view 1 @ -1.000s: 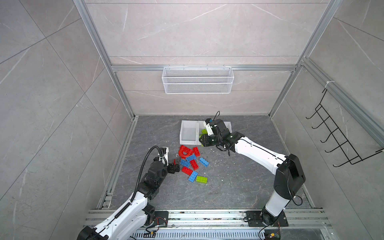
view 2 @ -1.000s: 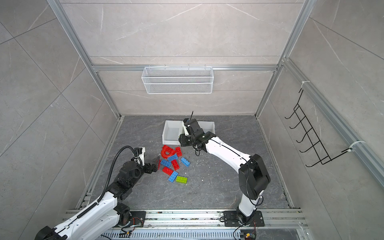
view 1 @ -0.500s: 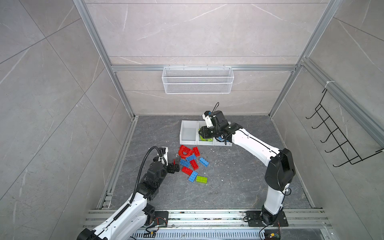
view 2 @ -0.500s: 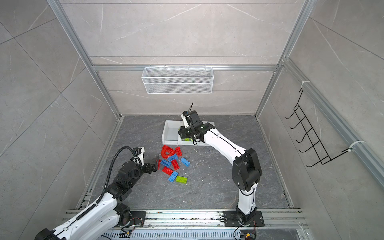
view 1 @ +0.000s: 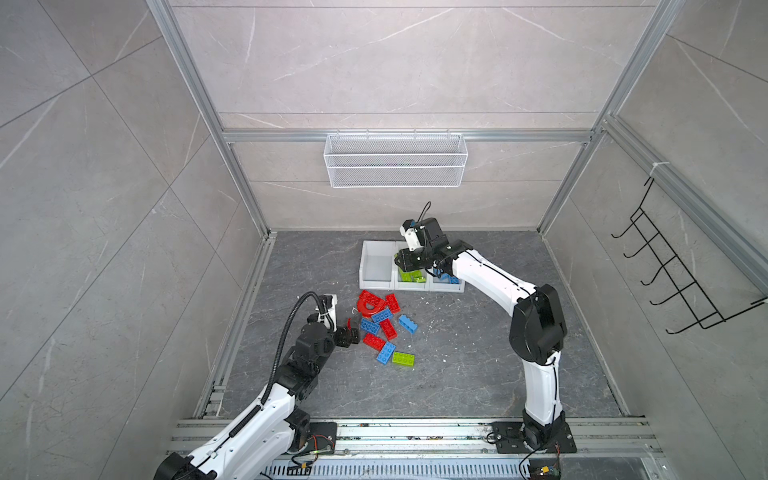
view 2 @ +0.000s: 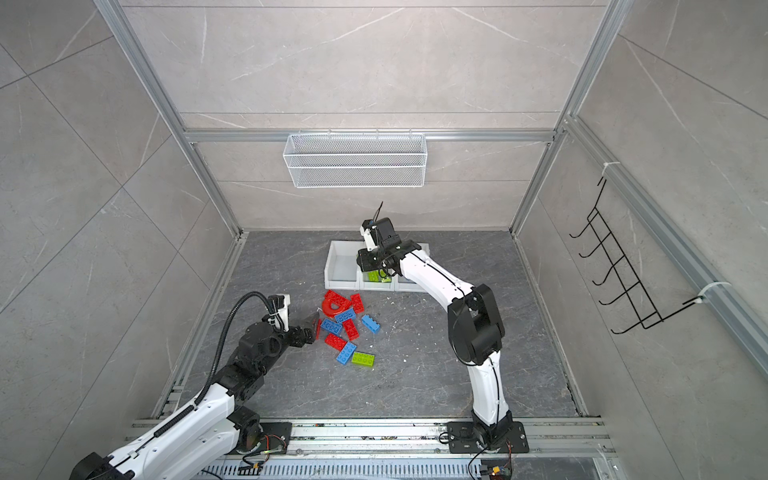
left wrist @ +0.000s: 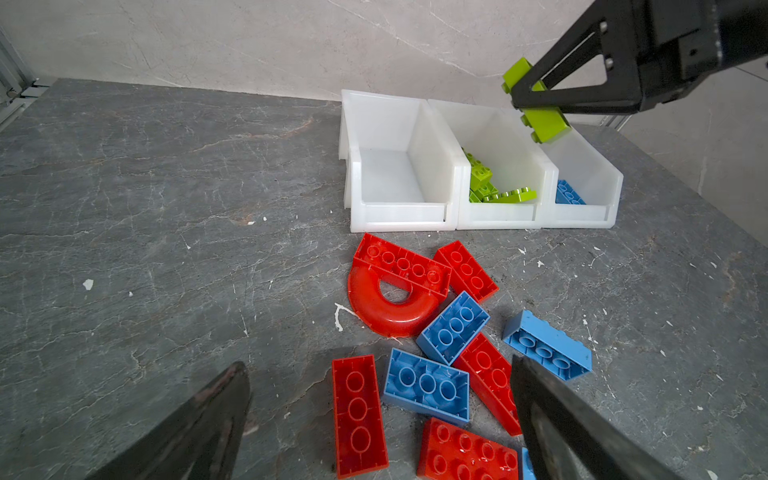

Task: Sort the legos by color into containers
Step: 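Lift the green brick with the right gripper into the middle compartment and release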

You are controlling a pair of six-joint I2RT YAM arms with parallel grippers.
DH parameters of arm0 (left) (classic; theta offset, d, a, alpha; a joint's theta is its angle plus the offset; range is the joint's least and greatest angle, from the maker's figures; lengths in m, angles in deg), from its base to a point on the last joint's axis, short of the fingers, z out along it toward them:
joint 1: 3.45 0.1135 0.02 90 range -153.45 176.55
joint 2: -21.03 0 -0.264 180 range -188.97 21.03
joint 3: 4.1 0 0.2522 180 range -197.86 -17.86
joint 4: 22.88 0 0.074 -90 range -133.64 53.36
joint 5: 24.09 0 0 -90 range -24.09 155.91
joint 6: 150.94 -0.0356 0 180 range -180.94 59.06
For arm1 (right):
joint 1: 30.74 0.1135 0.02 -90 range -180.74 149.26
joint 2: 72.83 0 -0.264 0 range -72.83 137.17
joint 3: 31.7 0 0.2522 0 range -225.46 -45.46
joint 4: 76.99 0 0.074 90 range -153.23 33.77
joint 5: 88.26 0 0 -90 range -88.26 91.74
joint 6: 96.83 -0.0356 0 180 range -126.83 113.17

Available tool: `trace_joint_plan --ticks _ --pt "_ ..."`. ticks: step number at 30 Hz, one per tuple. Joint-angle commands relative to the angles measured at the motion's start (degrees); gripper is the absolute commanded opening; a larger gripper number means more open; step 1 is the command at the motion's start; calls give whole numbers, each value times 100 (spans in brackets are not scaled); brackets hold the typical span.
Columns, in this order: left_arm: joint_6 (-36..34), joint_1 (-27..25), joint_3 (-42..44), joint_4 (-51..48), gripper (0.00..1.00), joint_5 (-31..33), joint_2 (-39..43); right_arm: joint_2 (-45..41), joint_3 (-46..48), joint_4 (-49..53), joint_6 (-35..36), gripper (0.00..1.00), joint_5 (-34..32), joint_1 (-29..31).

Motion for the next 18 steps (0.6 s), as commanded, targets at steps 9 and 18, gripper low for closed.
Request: trace_joint_plan --ticks 9,18 --pt "22 35 -29 207 100 150 74 940 -701 23 -59 14 -147 -279" --pt "-46 34 -41 206 100 319 -8 1026 -1104 397 135 58 65 -471"
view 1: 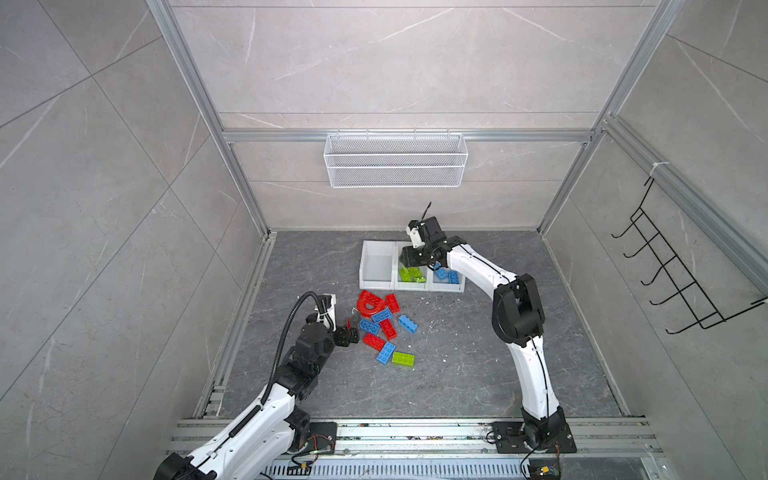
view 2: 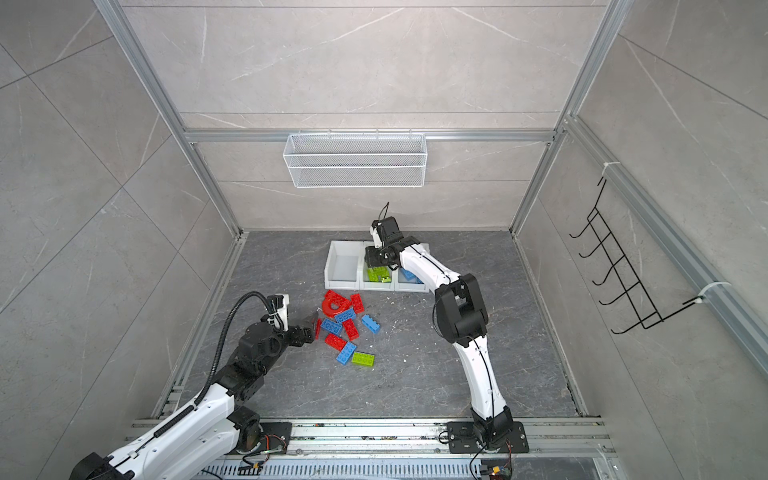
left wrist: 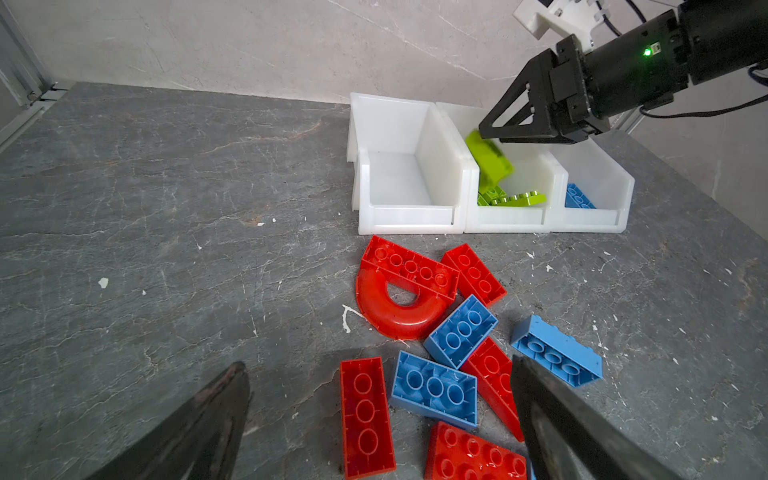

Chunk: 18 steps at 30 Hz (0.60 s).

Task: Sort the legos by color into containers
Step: 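Lift the green brick with the right gripper into the middle compartment and release, then return the right gripper to the pile and grasp a blue brick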

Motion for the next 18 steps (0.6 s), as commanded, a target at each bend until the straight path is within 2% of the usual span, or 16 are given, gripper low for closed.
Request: trace_joint_plan --ticks 1,6,10,14,18 --pt "-44 33 -44 199 100 173 -30 -234 -190 214 132 61 74 35" --pt "-52 33 -84 104 100 179 35 -1152 458 305 361 64 219 55" --pt "-66 33 -71 38 100 227 218 -2470 2116 -11 470 64 387 231" --pt "-22 33 -29 14 100 247 376 -3495 3663 -366 667 64 -66 583" --pt "-22 33 -8 -1 100 317 450 -3687 4341 -362 1029 64 -523 1046"
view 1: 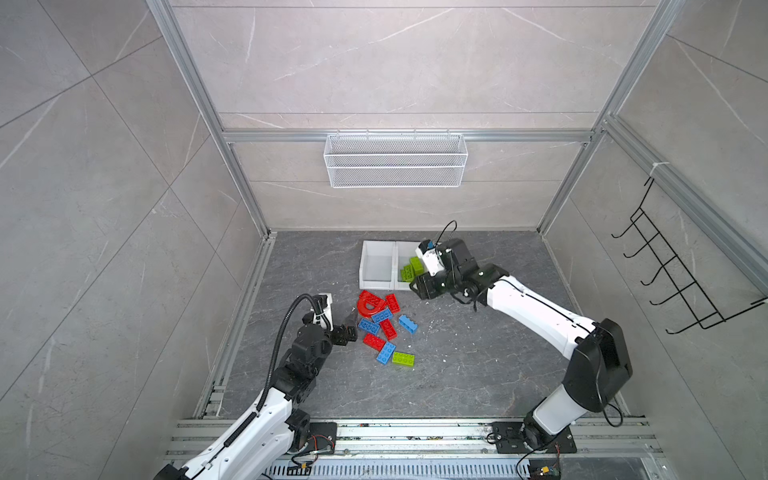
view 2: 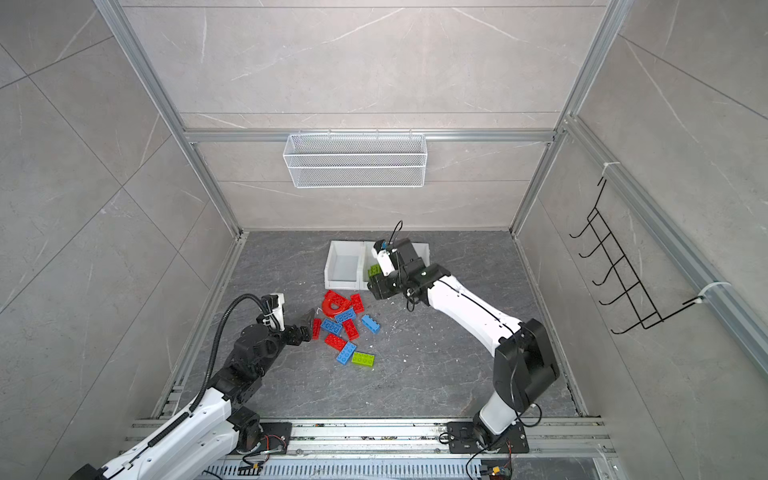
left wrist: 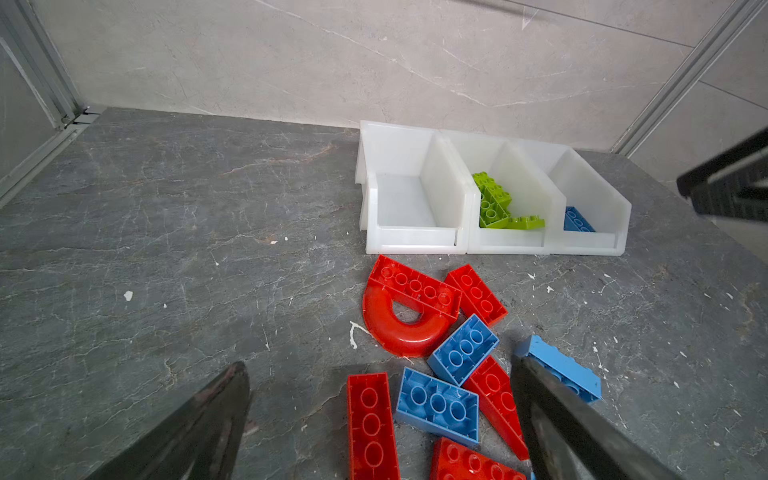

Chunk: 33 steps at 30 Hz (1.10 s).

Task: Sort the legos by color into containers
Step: 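Return the right gripper to the pile and grasp a blue brick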

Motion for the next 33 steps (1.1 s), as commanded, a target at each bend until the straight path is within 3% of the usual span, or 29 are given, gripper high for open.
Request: trace_joint_plan --ticks 1,23,33 --pt "-17 33 -3 44 100 182 95 146 536 -104 429 64 -399 277" --pt "-53 33 -114 273 100 27 -645 1457 633 -539 323 56 -409 542" --pt "-77 33 -99 228 100 106 -559 1693 551 -545 236 37 -408 559"
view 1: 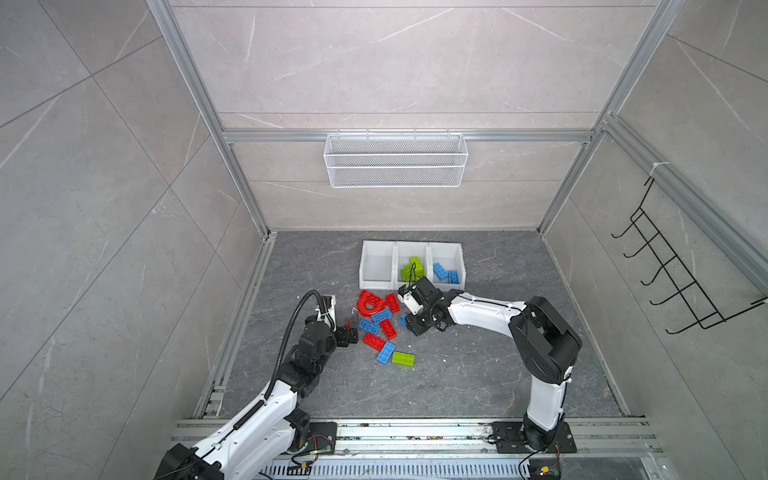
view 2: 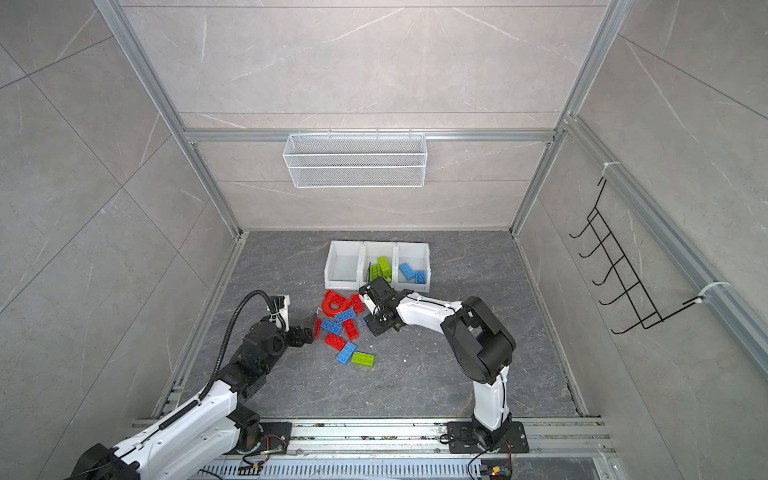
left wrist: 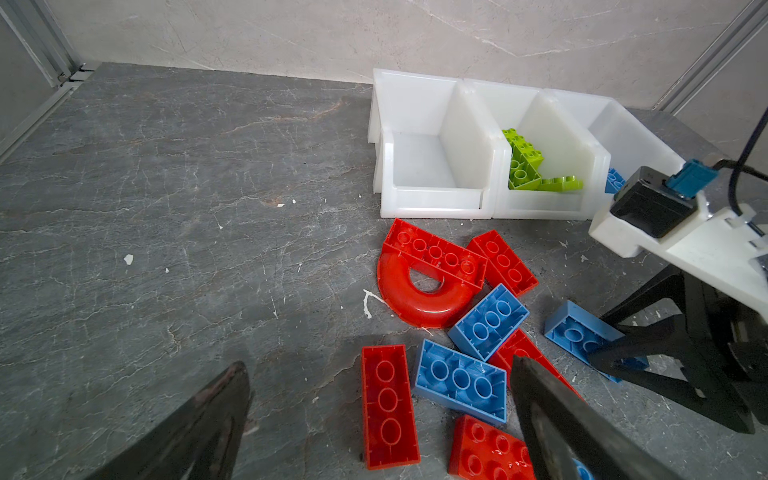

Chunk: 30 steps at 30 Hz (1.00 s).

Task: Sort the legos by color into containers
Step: 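Return the right gripper to the pile and grasp a blue brick, then carry the blue brick into the end compartment and open the right gripper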

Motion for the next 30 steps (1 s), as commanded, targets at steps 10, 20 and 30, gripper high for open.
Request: trace_joint_plan --ticks 10,20,30 --pt "-154 33 -124 176 100 189 -13 -386 90 -157 -238 16 104 -70" --pt "-141 33 -141 233 100 103 -90 -1232 289 -419 -687 10 1379 -1319" --pt "-49 33 -230 191 100 76 -200 -858 -392 -248 -969 9 1328 -2485"
